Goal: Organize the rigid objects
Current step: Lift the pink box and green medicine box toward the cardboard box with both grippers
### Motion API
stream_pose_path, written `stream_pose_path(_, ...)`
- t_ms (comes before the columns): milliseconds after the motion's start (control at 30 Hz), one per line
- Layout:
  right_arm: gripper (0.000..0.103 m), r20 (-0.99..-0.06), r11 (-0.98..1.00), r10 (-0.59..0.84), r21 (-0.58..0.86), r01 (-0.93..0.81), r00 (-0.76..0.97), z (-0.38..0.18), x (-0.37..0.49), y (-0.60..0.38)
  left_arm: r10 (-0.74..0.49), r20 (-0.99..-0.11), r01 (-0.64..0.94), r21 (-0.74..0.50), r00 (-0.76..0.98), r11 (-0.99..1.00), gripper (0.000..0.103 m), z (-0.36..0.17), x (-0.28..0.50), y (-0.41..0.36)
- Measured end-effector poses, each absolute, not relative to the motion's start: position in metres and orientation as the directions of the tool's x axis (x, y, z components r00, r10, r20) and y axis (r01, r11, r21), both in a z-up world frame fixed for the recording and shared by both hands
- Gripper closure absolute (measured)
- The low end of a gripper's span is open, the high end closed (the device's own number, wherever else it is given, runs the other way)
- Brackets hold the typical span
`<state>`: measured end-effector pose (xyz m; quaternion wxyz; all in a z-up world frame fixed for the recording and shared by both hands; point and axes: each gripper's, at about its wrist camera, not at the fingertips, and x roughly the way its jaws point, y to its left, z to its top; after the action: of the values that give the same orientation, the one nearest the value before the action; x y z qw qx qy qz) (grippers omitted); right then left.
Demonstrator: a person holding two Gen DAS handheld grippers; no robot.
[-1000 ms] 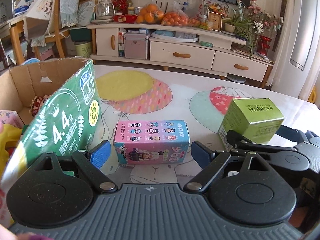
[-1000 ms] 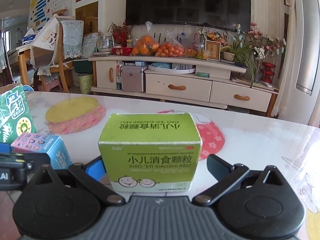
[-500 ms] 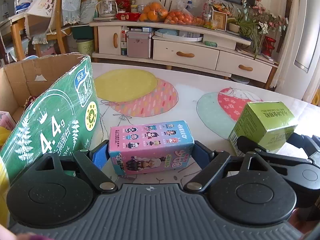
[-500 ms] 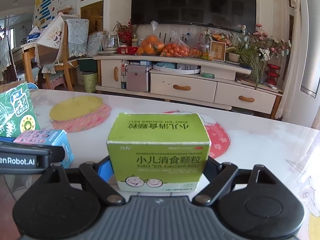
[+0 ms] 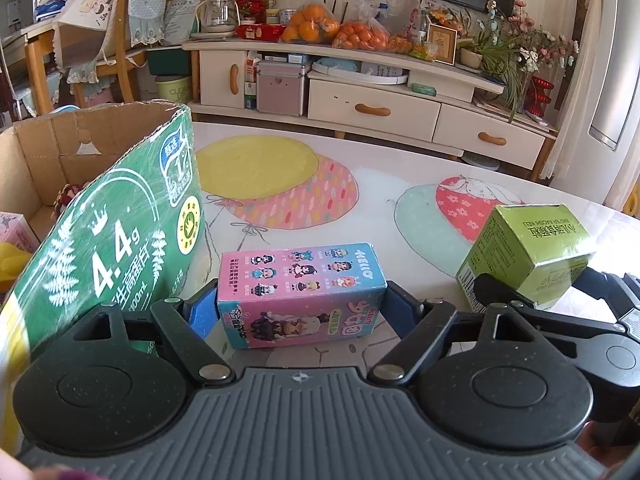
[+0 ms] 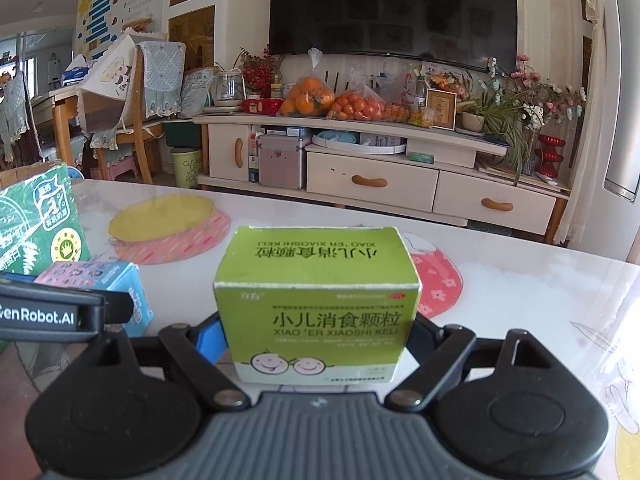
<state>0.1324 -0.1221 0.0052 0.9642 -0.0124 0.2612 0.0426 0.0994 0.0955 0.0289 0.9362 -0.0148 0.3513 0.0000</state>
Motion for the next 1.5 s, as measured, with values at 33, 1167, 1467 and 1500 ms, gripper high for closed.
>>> stream_pose_path(33, 0.017, -0.506, 0.996, 0.075, -0.003, -0.088, 0.860, 0.005, 0.131, -0.122, -0.011, -0.658, -0.009, -0.027, 0.753, 1.000, 0.000, 0.029, 0.098, 0.095)
stream_pose_path(1167, 0.017, -0.503, 0.995, 0.012, -0.076, -0.058, 0.864, 0.006, 0.054, -0.117, -0.046, -0.654, 0.073, 0.013, 0.755, 0.997, 0.000, 0.027, 0.070, 0.090)
stream_pose_path(1467, 0.017, -0.512, 0.996, -0.004, -0.081, -0.044, 0.859, 0.007, 0.028, -0.119, -0.072, -0.643, 0.121, 0.033, 0.762, 0.992, 0.000, 0.023, 0.057, 0.085)
stream_pose_path(1500, 0.017, -0.514, 0.996, -0.006, -0.081, -0.042, 0.858, 0.007, 0.025, -0.119, -0.073, -0.642, 0.124, 0.035, 0.763, 0.992, 0.000, 0.023, 0.056, 0.085)
